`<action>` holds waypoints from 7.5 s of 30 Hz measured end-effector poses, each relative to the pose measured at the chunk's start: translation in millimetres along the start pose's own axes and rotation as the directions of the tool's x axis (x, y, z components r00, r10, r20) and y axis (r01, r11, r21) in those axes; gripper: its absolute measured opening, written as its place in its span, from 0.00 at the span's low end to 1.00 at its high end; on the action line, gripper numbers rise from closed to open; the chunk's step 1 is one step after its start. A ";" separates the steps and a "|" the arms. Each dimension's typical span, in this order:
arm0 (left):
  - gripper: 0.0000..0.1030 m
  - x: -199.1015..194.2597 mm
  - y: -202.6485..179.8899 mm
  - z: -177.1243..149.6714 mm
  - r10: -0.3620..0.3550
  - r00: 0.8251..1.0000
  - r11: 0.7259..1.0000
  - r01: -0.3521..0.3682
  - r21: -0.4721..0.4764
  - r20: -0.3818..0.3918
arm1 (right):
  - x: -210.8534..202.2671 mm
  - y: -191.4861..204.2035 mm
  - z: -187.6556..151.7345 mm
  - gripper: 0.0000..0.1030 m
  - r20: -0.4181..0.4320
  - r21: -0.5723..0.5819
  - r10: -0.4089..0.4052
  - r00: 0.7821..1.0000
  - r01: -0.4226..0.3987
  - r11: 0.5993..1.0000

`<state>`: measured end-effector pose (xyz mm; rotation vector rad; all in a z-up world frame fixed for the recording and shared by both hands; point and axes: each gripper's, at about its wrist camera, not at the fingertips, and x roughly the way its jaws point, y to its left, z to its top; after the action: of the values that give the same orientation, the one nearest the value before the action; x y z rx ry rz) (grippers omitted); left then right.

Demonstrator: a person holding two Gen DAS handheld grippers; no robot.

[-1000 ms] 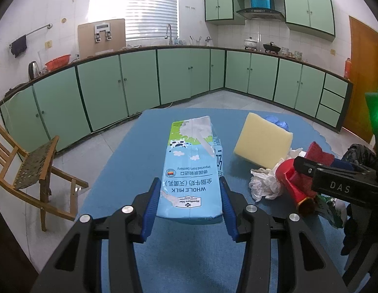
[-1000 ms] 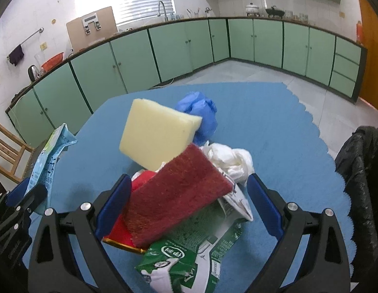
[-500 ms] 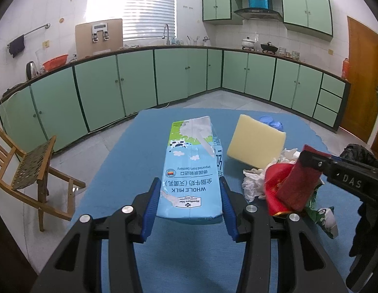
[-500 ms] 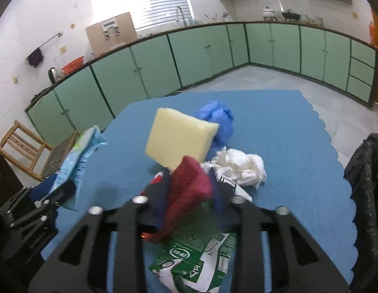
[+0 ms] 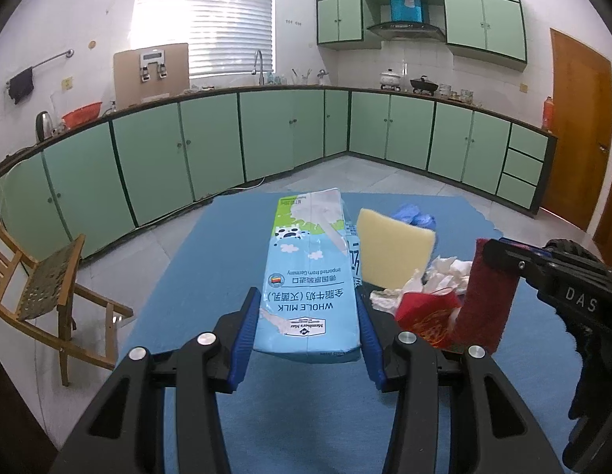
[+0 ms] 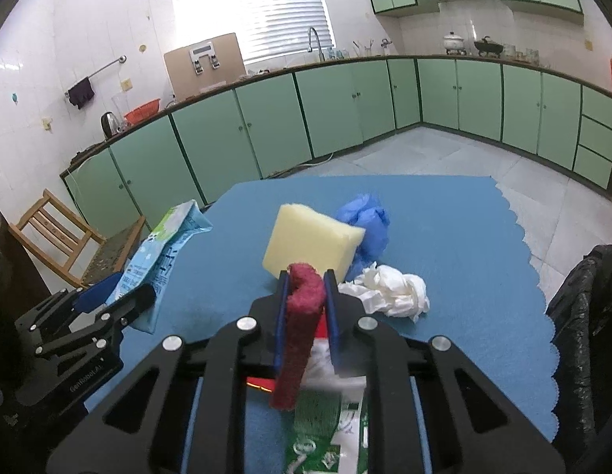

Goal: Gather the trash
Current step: 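Grasp the dark red scouring pad with the right tool while the left tool holds the carton, then carry the carton and scouring pad over the black bin and open both tools, then return both tools to the mat and grasp the green-white bag with the right tool, then grasp the red paper cup with the left tool while the right tool holds the bag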

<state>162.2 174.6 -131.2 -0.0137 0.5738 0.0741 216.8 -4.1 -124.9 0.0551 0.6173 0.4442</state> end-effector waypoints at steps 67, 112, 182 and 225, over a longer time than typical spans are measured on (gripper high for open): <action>0.45 -2.8 -364.6 20.0 -0.538 0.841 0.807 0.533 0.254 -0.055 | -220.9 -300.7 -74.0 0.15 0.089 0.258 -0.527 0.845 0.492 0.832; 0.67 -34.4 -62.7 -8.0 -0.075 0.997 0.996 0.074 0.055 0.008 | -93.5 -72.9 -55.8 0.95 0.074 0.124 -0.272 0.959 0.262 0.957; 0.67 43.7 -40.6 -28.7 -0.106 0.990 0.994 0.108 0.019 -0.094 | 9.7 -89.3 -63.7 0.67 -0.117 0.131 -0.176 0.977 0.191 0.973; 0.08 22.9 -83.9 -36.2 -0.311 0.940 0.946 0.320 0.045 -0.143 | -21.4 -92.0 -59.0 0.67 -0.076 0.111 -0.205 0.976 0.213 0.971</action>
<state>167.9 91.2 -174.7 -0.0454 0.7022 -0.2610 203.2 -101.1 -178.0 0.0885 0.7045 0.2048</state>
